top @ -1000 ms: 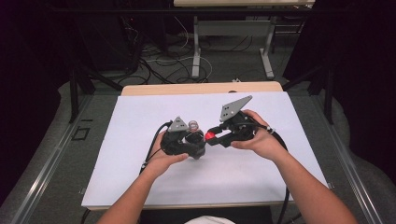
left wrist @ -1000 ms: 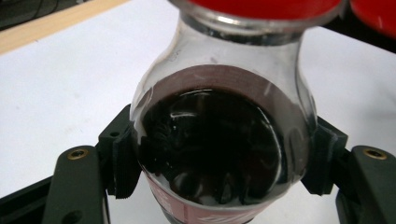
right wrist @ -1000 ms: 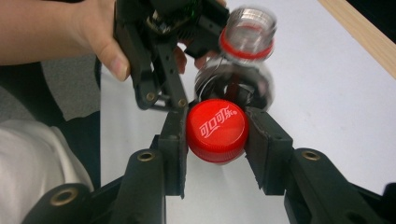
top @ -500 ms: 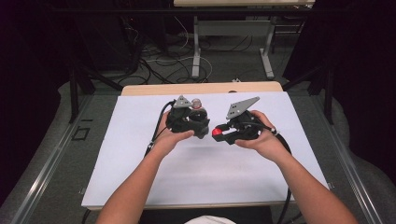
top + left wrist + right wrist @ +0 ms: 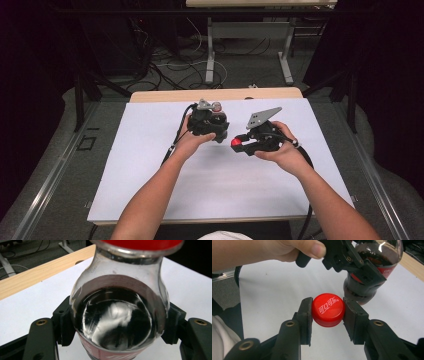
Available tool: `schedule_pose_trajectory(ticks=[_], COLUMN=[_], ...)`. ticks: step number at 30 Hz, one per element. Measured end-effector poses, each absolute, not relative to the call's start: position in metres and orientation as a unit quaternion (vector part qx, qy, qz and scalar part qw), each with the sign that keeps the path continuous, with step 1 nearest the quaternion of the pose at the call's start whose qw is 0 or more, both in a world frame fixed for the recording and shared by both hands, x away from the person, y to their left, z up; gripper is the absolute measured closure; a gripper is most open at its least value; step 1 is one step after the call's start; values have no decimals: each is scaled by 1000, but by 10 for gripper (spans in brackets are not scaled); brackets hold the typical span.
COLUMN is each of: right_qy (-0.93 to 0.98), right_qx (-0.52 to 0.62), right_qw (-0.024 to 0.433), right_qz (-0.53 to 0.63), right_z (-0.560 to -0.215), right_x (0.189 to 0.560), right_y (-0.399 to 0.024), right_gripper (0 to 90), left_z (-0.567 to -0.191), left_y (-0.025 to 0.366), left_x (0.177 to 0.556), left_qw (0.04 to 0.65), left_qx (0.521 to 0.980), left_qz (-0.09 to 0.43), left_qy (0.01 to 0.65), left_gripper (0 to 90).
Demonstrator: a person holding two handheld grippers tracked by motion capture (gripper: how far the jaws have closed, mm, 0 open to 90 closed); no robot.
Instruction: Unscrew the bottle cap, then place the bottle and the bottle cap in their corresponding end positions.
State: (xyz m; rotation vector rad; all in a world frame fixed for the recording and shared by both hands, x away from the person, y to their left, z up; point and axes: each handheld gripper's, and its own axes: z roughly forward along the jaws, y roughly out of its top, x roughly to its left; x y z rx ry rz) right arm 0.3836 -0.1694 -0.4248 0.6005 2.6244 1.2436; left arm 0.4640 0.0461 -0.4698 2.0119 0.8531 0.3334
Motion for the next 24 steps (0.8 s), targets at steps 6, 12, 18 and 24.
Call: schedule_pose_trajectory(ticks=[6, 12, 18, 24], right_qy=[881, 880, 880, 878], right_qx=[206, 205, 204, 209], right_qw=[88, 89, 91, 88], right_qz=[417, 419, 419, 422], right_z=[-428, -429, -428, -431], right_x=[384, 384, 383, 383], right_y=[-170, -171, -172, -173], right_gripper=[611, 611, 611, 611], left_z=[-483, -496, -506, -512], left_y=[43, 35, 30, 31], left_x=[471, 476, 479, 479], left_qw=[442, 442, 435, 430], left_qx=[817, 812, 816, 820], left_qz=[135, 133, 138, 134], left_qy=[346, 356, 356, 354], left_gripper=[300, 300, 300, 299])
